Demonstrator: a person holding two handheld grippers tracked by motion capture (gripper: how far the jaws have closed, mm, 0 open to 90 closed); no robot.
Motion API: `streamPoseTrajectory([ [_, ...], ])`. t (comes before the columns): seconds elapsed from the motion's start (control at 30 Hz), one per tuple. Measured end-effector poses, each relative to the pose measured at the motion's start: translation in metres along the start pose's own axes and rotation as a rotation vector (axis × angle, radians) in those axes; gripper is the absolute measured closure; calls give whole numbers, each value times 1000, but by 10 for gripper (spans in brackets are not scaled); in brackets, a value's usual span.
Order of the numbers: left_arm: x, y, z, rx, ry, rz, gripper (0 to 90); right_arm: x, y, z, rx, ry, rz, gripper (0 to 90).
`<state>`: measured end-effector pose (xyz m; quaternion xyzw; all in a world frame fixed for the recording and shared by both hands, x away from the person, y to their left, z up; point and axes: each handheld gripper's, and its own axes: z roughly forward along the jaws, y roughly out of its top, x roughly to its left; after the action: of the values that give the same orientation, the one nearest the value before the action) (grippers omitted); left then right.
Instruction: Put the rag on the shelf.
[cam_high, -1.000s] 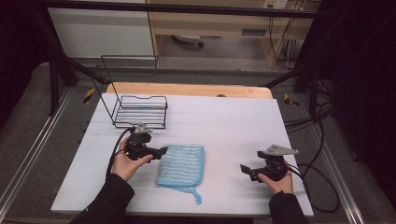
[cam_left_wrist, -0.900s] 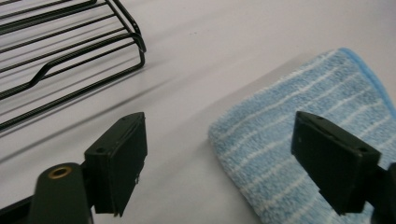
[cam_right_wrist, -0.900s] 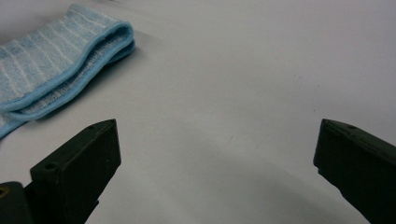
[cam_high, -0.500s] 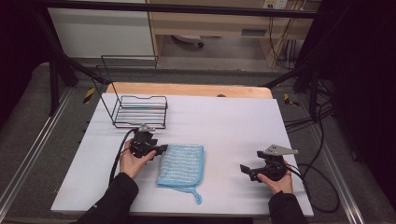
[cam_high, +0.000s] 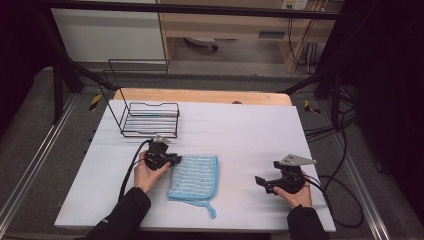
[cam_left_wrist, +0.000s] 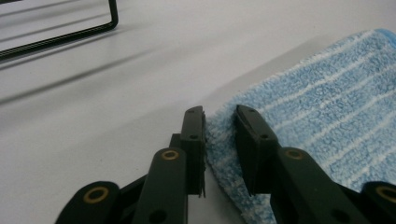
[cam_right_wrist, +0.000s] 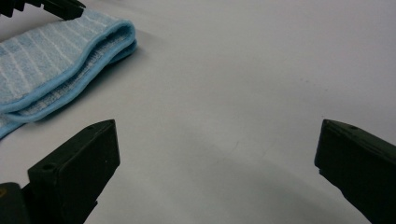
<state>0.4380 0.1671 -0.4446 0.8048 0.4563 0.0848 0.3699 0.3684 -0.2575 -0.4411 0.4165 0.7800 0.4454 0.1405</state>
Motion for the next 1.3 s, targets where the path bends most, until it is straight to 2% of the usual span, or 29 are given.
streamPoseTrajectory([
  [0.27, 0, -2, 2, 3, -9, 7, 784, 9, 10, 9, -2, -28, 5, 11],
  [0.43, 3, -2, 2, 3, -33, -2, 790, 21, 23, 17, -29, -10, 14, 17],
  [0.5, 3, -2, 2, 3, -32, 6, 791, 26, 29, 21, -42, 5, 35, 30],
  [0.53, 2, -2, 2, 1, -29, 14, 792, 31, 37, 26, -50, 15, 31, 36],
  [0.67, 2, -3, 2, -2, -25, 21, 792, 40, 48, 37, -55, 32, 29, 56],
  [0.77, 2, -4, 2, -8, -26, 27, 793, 48, 60, 52, -44, 57, 28, 66],
  [1.0, 1, -4, 2, -15, -20, 43, 792, 68, 82, 92, 26, 59, 24, 116],
  [1.17, 1, -5, 2, -16, -19, 49, 792, 75, 82, 115, 85, 46, 23, 164],
  [1.3, 1, -5, 2, -16, -21, 52, 792, 76, 77, 125, 107, 37, 42, 246],
])
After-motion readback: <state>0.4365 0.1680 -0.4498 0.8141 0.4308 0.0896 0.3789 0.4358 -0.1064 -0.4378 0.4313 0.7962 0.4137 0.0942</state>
